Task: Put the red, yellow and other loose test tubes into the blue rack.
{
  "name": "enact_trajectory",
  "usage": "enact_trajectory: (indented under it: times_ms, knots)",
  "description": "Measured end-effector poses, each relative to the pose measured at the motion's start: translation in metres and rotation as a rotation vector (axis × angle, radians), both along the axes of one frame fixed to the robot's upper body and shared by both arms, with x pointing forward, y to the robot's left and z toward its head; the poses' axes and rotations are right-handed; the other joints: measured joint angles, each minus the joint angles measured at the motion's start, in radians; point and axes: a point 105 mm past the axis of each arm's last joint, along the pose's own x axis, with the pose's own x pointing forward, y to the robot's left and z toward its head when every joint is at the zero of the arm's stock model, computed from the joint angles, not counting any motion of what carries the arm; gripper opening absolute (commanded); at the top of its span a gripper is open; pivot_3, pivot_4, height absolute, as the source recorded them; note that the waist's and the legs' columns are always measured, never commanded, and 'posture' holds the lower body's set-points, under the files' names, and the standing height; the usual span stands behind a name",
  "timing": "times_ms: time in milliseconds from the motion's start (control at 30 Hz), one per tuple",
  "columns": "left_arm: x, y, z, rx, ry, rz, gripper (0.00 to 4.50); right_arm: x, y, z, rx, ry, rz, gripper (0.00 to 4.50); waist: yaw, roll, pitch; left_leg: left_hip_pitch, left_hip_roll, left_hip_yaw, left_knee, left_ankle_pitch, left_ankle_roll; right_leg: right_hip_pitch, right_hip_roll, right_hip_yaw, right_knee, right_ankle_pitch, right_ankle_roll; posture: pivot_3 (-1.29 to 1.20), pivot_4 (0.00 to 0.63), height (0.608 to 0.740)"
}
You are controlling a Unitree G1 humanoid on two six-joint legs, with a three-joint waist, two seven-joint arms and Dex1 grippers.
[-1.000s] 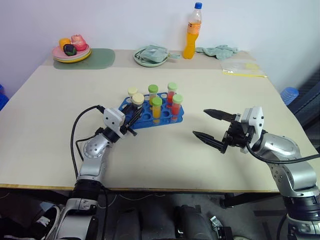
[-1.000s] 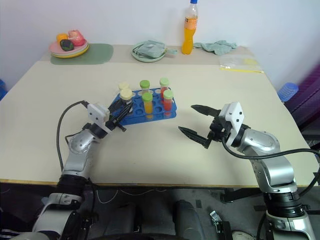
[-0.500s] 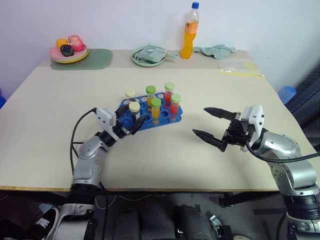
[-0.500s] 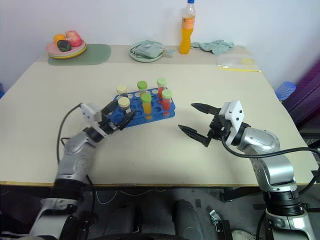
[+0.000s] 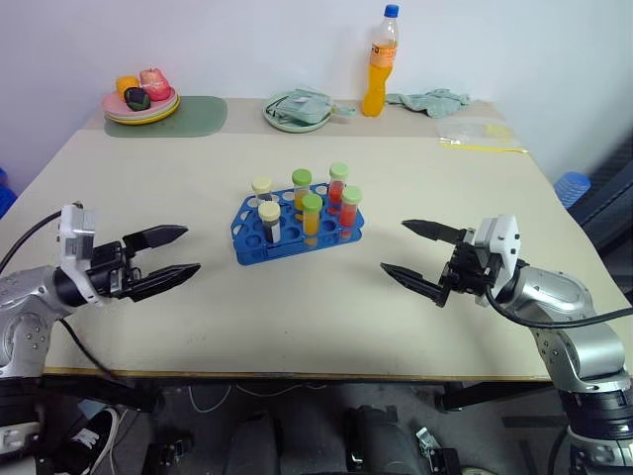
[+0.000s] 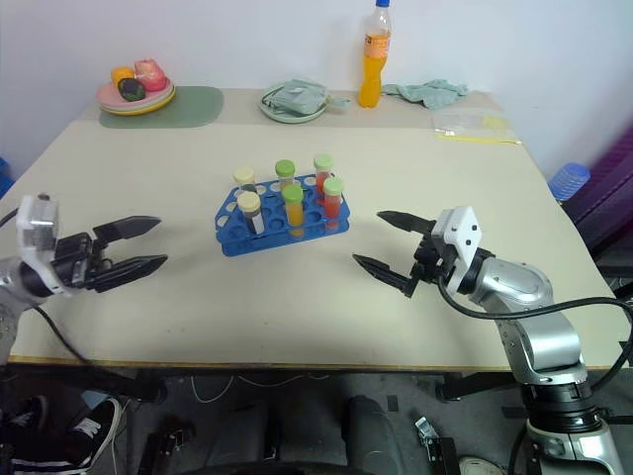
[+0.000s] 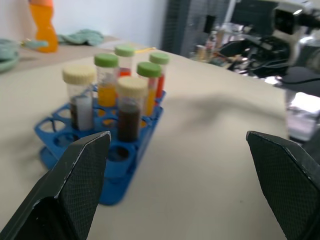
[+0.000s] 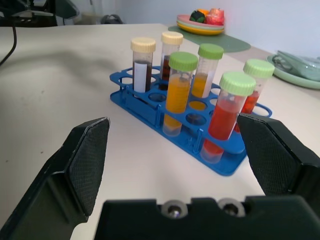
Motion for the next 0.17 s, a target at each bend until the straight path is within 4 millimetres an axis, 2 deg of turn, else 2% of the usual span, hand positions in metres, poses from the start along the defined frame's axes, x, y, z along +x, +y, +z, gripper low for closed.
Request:
enact_trajectory:
  times_ms: [167]
  knots:
    - [-0.0031,-0.0055,-0.0041,0.002,-0.022,-0.039,4.47,-0.0071,-0.0041,-0.0072,-0.018,0.031,-0.011,4.50,0.000,0.000,0.000,0.000,0.000,0.000,0.000,0.000,0.000,0.000,0.000,0.000,0.000,0.000,0.000,0.00,0.150,0.740]
